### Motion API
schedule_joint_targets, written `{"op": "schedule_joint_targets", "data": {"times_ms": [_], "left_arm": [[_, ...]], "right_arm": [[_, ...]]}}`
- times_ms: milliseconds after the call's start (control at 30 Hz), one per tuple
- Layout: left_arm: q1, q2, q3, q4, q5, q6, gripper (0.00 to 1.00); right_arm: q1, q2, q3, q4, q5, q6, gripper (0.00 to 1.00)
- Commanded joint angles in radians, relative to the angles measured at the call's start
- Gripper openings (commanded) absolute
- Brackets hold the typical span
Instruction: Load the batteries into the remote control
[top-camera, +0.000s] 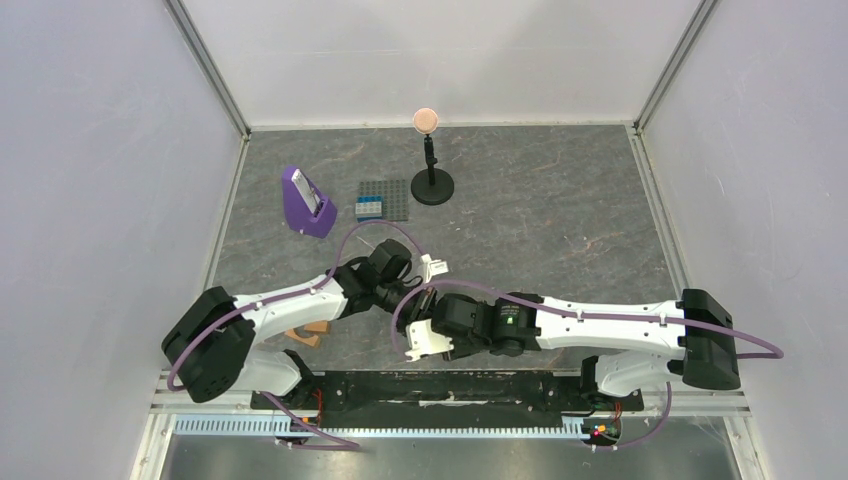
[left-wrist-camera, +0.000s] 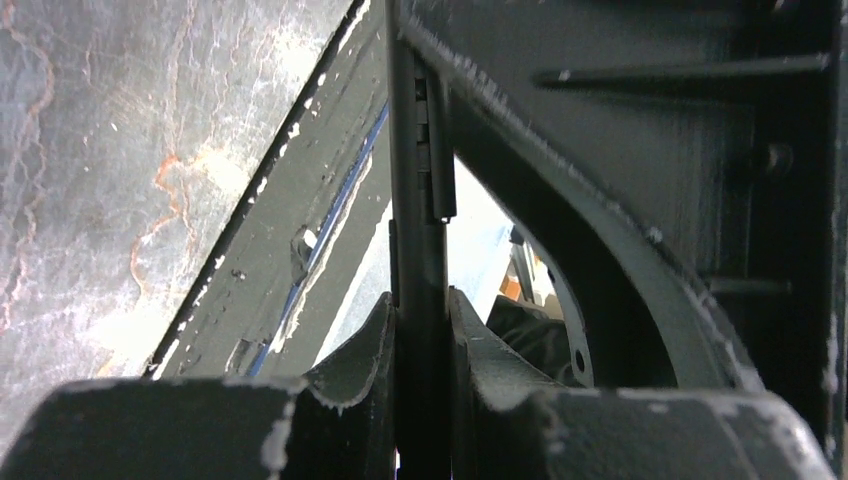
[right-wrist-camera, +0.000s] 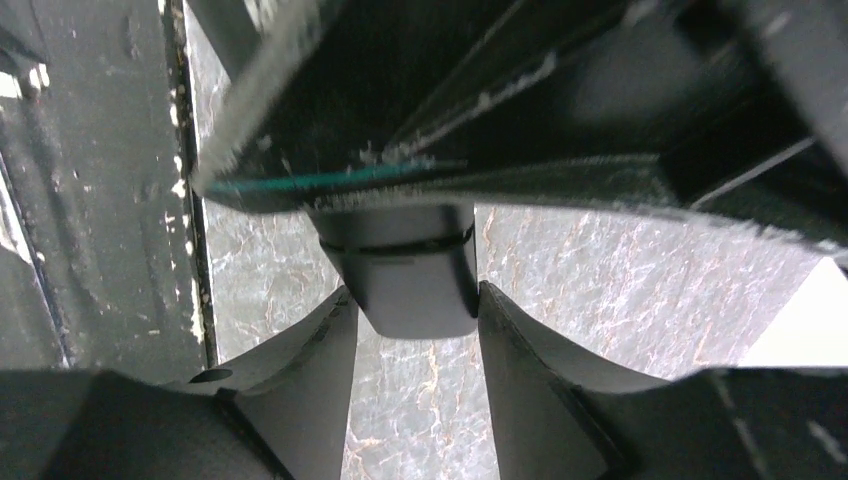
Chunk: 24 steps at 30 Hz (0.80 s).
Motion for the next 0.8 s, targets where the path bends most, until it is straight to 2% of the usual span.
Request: {"op": "schedule_joint_targets", "data": {"times_ms": [0,333,567,700,767], "left_arm": [[-0.011,0.000,0.018,0.188,-0.008,0.011,0.02],[-0.004,0.050,-0.026,0.266,-0.034,-0.012,0.02],[0.014,0.079,-0.046,0.288,-0.052,-0.007,0.02],[0.056,0.079,-0.064,0.286,-0.102,-0.015,0.02],[0.071,0.075,-0.063,0.261,-0.126,-0.003,0.02]], "right_arm": [[0.011,-0.026,0.000,0.232,-0.014,0.039,0.49],[-0.009,-0.104,-0.066,0.278,-0.027,0.095,0.59],[-0.035,-0.171,-0.115,0.294,-0.035,0.135,0.62],[-0.059,-0.235,-0.155,0.320,-0.032,0.220,0.63],[-0.079,-0.272,-0.172,0.329,-0.024,0.310,0.66]]}}
